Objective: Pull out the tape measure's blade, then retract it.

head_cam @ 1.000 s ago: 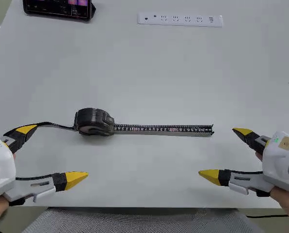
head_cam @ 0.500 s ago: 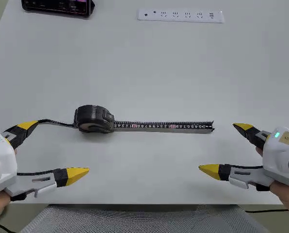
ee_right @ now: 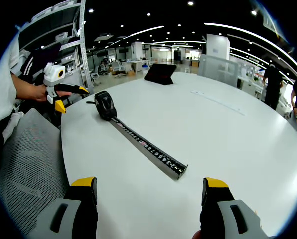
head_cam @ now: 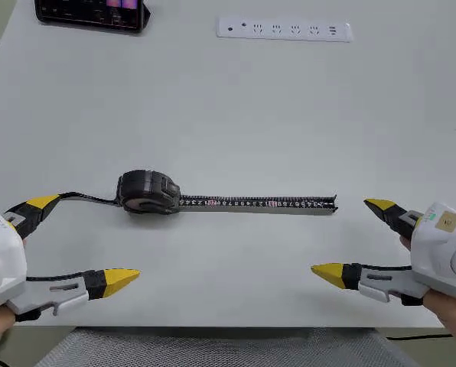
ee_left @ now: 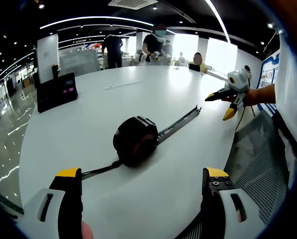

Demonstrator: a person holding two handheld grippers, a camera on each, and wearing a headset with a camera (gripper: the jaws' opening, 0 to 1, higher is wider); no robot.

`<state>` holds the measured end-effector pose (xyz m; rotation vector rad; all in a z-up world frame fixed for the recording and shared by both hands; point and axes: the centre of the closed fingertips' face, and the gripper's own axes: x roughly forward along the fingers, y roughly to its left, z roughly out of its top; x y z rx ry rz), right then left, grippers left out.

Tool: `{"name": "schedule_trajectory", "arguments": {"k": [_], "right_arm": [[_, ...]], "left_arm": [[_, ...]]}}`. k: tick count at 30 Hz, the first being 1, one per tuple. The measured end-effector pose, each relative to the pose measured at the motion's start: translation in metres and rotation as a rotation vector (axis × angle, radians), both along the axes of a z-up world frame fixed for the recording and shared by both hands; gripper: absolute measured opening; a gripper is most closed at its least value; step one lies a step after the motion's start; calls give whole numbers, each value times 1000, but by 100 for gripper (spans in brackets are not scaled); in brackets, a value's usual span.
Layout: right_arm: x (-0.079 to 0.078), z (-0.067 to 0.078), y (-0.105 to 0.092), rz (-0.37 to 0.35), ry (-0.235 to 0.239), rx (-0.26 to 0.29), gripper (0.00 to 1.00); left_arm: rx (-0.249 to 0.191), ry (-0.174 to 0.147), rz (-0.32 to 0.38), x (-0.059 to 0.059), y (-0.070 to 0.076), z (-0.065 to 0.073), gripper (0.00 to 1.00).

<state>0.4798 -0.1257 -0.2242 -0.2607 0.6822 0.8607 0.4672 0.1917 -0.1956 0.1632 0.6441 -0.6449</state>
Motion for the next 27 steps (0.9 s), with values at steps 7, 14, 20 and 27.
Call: {"name": "schedule_trajectory", "arguments": {"k": [7, 14, 20, 27], "right_arm": [[0, 1, 1, -1, -1, 2, 86], [0, -1, 1, 1, 0, 1, 86], [1, 0, 1, 1, -2, 2, 86], [0, 1, 0, 2, -5, 1, 86]], "left_arm": [[0, 1, -3, 0, 0, -2, 99], [0, 4, -4, 0, 0, -3, 99], [-1, 3, -4, 1, 0, -3, 99], [0, 0, -4, 1, 0, -3, 99]]}}
